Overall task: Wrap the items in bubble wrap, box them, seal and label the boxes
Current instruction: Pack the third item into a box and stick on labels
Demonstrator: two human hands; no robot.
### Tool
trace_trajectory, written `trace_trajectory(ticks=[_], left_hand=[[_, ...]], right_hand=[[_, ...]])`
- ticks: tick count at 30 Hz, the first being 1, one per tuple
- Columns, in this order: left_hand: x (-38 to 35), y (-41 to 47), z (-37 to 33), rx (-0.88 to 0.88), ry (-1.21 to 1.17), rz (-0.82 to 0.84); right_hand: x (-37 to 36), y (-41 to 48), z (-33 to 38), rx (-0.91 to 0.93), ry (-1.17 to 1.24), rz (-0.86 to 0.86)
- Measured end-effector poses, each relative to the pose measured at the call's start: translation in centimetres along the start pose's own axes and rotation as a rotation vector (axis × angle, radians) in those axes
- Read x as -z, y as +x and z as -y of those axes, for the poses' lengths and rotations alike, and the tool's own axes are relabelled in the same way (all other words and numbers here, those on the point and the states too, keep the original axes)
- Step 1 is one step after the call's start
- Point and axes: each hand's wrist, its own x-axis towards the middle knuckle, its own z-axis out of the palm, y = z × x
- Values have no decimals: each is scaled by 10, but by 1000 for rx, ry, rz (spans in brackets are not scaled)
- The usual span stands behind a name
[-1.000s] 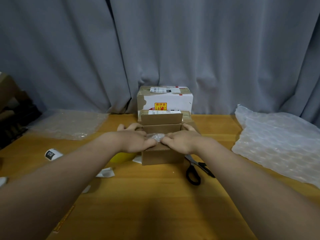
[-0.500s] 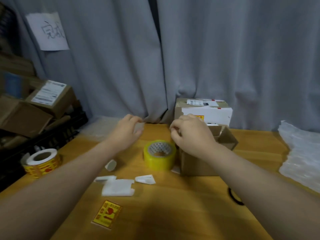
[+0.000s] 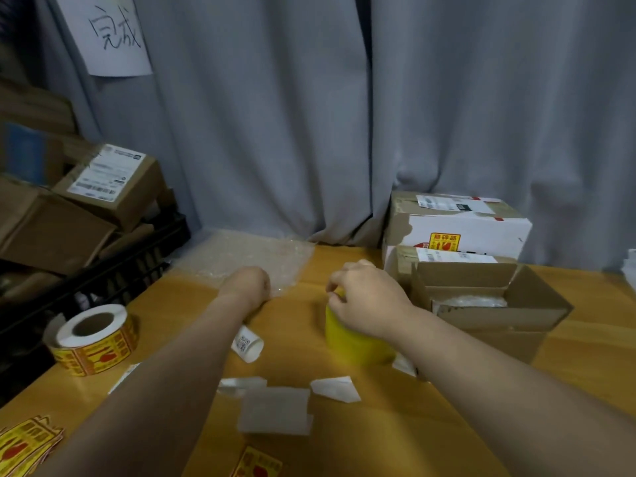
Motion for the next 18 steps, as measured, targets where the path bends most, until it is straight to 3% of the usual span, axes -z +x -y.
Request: trace_trajectory(ticks=[5, 10, 12, 15, 18], left_hand=[[3, 8, 20, -22, -343, -100], [29, -6, 14, -54, -593, -575], [49, -22, 1, -186, -685, -690], [76, -55, -24, -398, -824, -777], [89, -97, -51, -637, -710, -773]], right_hand=[[-8, 8, -9, -63, 92, 21], [-9, 12, -6, -177, 344, -36], [-1, 11, 2, -316, 732, -65], [22, 10, 16, -535, 1530, -37], [57, 9, 14, -476, 1890, -82]])
